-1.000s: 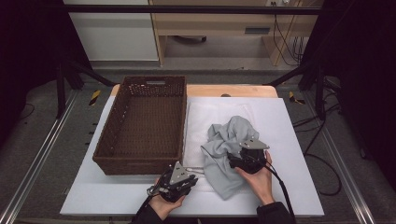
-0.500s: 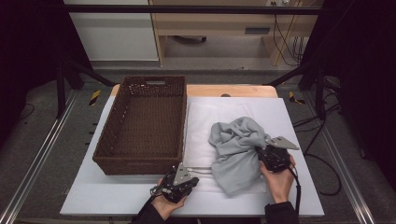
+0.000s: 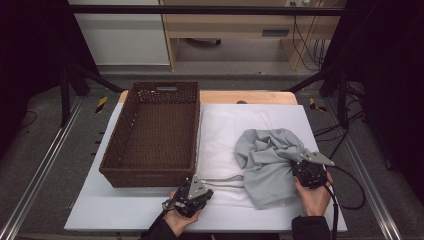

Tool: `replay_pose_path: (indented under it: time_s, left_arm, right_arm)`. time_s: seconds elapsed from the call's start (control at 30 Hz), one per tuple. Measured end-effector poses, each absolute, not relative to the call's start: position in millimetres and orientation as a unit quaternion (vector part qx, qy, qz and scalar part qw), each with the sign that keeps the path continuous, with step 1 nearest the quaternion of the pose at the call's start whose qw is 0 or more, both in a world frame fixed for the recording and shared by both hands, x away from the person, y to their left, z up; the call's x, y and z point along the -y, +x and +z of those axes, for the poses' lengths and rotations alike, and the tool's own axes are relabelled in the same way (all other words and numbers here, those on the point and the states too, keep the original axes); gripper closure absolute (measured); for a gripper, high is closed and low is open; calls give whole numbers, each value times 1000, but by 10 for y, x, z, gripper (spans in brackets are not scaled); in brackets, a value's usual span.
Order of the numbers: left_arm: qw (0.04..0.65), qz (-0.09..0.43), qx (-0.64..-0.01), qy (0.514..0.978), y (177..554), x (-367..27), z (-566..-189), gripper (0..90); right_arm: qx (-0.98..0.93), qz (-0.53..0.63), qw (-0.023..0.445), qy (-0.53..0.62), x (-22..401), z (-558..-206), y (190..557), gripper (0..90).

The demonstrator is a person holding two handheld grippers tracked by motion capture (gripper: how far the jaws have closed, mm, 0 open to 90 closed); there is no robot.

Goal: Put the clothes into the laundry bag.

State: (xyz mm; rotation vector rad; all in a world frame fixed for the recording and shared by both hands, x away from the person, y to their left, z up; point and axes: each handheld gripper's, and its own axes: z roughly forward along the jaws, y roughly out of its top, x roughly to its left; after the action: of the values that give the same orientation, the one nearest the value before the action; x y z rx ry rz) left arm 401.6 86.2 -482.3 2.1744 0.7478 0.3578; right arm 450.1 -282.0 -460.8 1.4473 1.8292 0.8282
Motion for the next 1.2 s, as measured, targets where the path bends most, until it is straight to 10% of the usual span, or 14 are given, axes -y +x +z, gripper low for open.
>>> replay_pose_path:
  time_s: [0.2,0.47,0.8,0.97,1.2]
  left_arm:
    - [395,137,-293,860,4032,-855,-4851,872]
    - [390,150,-294,859,4012,-841,-4857,893]
    - [379,166,-295,861,3981,-799,-4853,890]
    - [379,161,-293,863,3995,-805,-4847,889]
    - [373,166,-295,864,3985,-791,-4840,890]
  right_arm:
    - [-681,342,348,546,2811,-4324,4349,433]
    - [-687,413,347,487,2473,-3975,4127,295]
    - [-767,337,256,482,1963,-4707,4503,230]
    - [-773,322,243,490,1939,-4836,4534,369]
    - [-765,321,236,505,2028,-4783,4508,824]
